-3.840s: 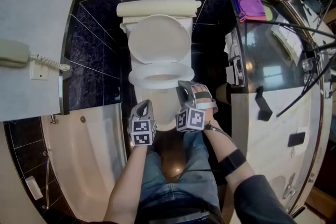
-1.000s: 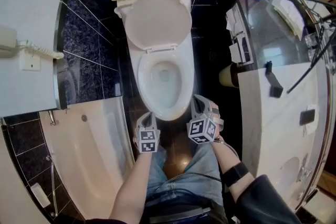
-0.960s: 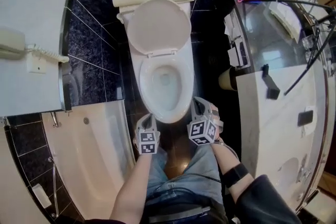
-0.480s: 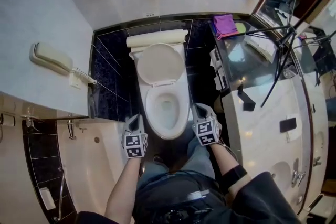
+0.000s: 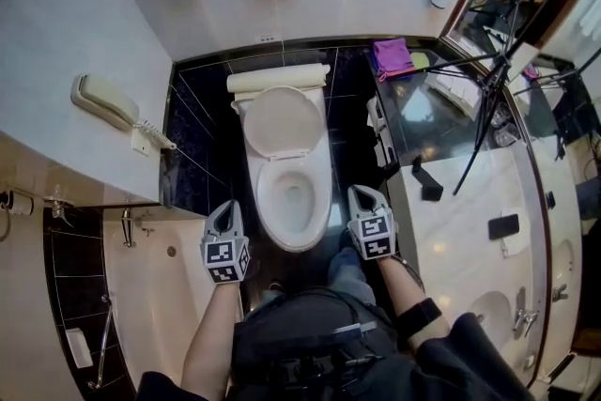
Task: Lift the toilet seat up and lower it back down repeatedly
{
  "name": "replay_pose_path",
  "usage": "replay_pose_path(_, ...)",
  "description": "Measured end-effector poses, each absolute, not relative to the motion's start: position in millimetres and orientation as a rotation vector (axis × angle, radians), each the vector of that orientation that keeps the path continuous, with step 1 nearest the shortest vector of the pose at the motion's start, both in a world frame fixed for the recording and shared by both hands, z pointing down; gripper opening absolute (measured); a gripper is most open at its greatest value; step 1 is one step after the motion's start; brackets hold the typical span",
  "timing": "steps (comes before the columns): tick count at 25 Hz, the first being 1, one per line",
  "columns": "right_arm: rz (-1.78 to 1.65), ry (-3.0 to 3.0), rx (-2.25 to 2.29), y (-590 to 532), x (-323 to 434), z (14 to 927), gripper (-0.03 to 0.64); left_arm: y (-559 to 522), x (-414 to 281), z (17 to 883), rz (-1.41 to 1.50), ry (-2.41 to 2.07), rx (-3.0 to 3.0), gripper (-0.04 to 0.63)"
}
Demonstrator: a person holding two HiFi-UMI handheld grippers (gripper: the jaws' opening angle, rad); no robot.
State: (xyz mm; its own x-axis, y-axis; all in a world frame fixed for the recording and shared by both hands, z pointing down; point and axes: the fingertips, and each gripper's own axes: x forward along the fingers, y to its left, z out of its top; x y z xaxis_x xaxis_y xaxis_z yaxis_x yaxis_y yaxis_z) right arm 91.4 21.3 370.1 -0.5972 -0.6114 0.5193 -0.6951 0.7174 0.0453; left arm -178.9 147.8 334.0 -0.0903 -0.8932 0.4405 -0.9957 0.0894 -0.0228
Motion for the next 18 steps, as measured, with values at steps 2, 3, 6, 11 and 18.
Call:
replay_pose_path(2, 0.226, -2.406, 0.991, 23, 95, 373, 0.018, 148, -178, 328, 0.451, -2.071, 1.882, 0.0)
replay_pose_path(3, 0.226, -2.402, 0.99, 23, 96, 375, 0.018, 148, -177, 326, 0.45, -2.075, 1.889, 0.0)
replay_pose_path(6, 0.226, -2.397, 0.987, 25, 96, 378, 0.018, 149, -177, 325, 0.437, -2.083, 1.892, 0.0)
replay_pose_path(11, 0.22, -2.388, 0.982, 27, 96, 381, 0.018, 149, -174, 328, 0.445, -2.08, 1.881, 0.0)
replay_pose_path(18, 0.195, -2.376, 1.025, 10, 91, 377, 0.02, 135, -168, 323, 0.458, -2.05, 1.936, 0.0)
